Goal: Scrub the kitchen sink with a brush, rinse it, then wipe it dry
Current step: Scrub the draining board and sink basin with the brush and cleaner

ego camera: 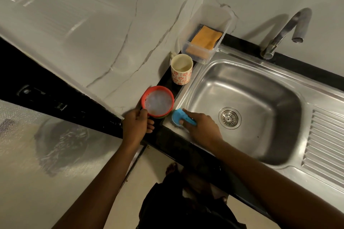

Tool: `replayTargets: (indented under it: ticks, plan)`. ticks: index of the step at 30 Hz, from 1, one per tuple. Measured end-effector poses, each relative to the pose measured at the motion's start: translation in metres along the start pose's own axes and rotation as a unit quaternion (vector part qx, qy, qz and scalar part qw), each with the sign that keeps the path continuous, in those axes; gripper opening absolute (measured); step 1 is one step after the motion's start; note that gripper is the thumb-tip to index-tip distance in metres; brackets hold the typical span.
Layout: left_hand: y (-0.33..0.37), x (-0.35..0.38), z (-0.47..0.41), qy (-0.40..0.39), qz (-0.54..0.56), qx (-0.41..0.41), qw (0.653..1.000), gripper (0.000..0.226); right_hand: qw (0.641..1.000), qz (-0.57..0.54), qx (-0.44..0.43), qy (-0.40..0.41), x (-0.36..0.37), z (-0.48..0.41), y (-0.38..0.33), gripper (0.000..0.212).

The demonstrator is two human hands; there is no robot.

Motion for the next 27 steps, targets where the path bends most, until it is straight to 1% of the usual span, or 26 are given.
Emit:
replayTargets:
  ticks: [2,3,6,7,10,12,15,18,20,24,27]
  plan:
    - [0.001,-0.001,0.000,0.000,0.002,-0.008,1.000,0.026,1.000,0.027,-0.007,0.006,-0.006,-0.018,0.002,0.049]
    - [0.001,-0.001,0.000,-0.003,0.003,-0.010,1.000,0.027,0.999,0.032,0.006,0.018,-0.010,-0.028,0.002,0.047]
    - [0.000,-0.001,0.003,-0.012,0.011,-0.012,1.000,0.030,0.998,0.003,0.047,0.053,-0.014,-0.035,0.004,0.046]
    - [-0.002,0.000,0.004,-0.009,0.010,-0.011,1.000,0.031,0.998,-0.002,0.050,0.043,-0.011,-0.029,0.002,0.046]
    - [-0.007,0.002,0.011,-0.001,0.017,-0.020,1.000,0.041,0.999,-0.007,0.035,-0.035,-0.004,-0.001,0.000,0.047]
    - [-0.012,0.006,0.018,-0.008,0.028,-0.041,0.999,0.047,0.997,-0.002,0.038,-0.068,-0.016,0.018,0.015,0.043]
    - [-0.018,0.009,0.029,-0.020,0.038,-0.064,0.997,0.047,0.992,0.013,0.067,-0.105,-0.050,0.048,0.062,0.040]
    - [-0.020,0.014,0.041,-0.031,0.039,-0.068,0.996,0.041,0.989,0.006,0.103,-0.102,-0.065,0.071,0.083,0.041]
    - [-0.020,0.021,0.047,-0.037,0.031,-0.064,0.997,0.038,0.991,0.000,0.093,-0.092,-0.057,0.062,0.070,0.039]
    - [-0.011,0.036,0.056,-0.053,0.011,-0.050,0.997,0.036,0.996,-0.018,0.063,-0.060,-0.023,0.021,0.025,0.046]
    - [-0.004,0.045,0.060,-0.066,-0.010,-0.027,0.997,0.033,0.997,-0.009,0.055,-0.055,-0.012,0.012,0.008,0.046]
Point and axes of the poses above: each hand's wrist, its own z-axis away from the middle knuckle, its own x-axis out of the palm, y = z × x, the point moved 2 cm from there along -z, towards the middle knuckle, and after that the axes turned 11 degrees about -x, right-handed, at the moved point
